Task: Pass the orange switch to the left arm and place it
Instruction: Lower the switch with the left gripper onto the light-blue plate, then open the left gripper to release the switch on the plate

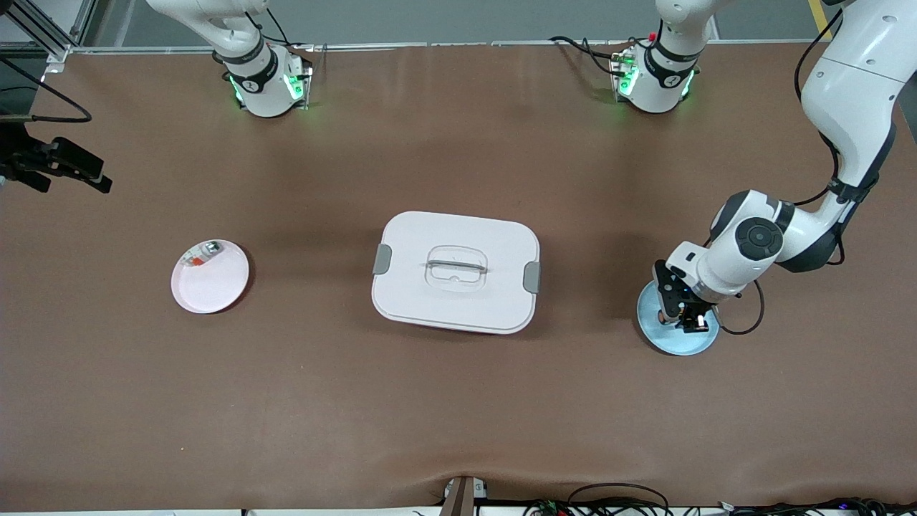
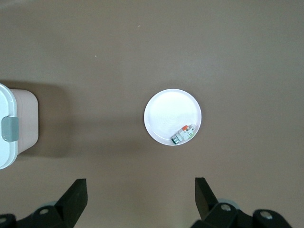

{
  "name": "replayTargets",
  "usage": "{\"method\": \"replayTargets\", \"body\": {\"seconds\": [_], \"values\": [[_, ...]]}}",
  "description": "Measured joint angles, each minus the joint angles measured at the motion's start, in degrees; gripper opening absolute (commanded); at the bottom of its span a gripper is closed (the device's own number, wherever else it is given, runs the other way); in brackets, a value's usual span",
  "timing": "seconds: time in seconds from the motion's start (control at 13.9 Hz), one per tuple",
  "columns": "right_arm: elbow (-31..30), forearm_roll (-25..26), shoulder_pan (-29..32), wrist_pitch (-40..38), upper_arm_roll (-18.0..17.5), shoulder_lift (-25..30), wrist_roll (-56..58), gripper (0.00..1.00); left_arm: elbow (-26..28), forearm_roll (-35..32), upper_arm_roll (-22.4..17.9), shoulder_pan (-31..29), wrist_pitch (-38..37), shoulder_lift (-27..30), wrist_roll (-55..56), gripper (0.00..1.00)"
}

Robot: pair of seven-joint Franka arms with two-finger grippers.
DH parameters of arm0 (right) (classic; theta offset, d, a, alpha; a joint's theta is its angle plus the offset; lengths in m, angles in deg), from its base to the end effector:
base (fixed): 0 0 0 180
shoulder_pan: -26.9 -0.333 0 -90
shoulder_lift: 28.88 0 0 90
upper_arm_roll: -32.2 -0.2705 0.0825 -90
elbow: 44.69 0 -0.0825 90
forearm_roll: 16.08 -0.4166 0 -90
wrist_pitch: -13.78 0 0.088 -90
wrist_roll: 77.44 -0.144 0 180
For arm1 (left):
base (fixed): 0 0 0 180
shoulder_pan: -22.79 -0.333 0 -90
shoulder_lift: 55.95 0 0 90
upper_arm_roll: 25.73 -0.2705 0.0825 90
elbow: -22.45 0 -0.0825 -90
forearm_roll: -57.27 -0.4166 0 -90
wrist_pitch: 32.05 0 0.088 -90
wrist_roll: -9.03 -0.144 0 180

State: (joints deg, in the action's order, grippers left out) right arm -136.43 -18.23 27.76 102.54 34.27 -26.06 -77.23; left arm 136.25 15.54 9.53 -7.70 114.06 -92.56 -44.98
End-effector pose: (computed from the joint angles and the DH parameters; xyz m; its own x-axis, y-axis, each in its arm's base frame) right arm 0.5712 -0.0241 0.5534 0.9989 -0.0466 -0.0027 -0.0467 -0.9981 -0.0393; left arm 0.6105 -0.0708 0.0995 0.0606 -0.9978 -0.0263 -0.9891 -0.0565 -0.1358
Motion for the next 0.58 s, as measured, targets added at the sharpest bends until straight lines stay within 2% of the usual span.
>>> {"method": "replayTargets", "body": {"seconds": [0.43,0.58], "values": [[1.95,0.1,1.56,-0.57,0.09,-0.26,0.01,1.0,-1.64,0.36,0.53,-0.28,-1.19,1.19,10.3,1.0],[1.95,0.1,1.55,-0.64,-0.08,-0.49,0.01,1.0,-2.49,2.88,0.76,-0.27,-1.33,2.03,13.32,1.0]]}}
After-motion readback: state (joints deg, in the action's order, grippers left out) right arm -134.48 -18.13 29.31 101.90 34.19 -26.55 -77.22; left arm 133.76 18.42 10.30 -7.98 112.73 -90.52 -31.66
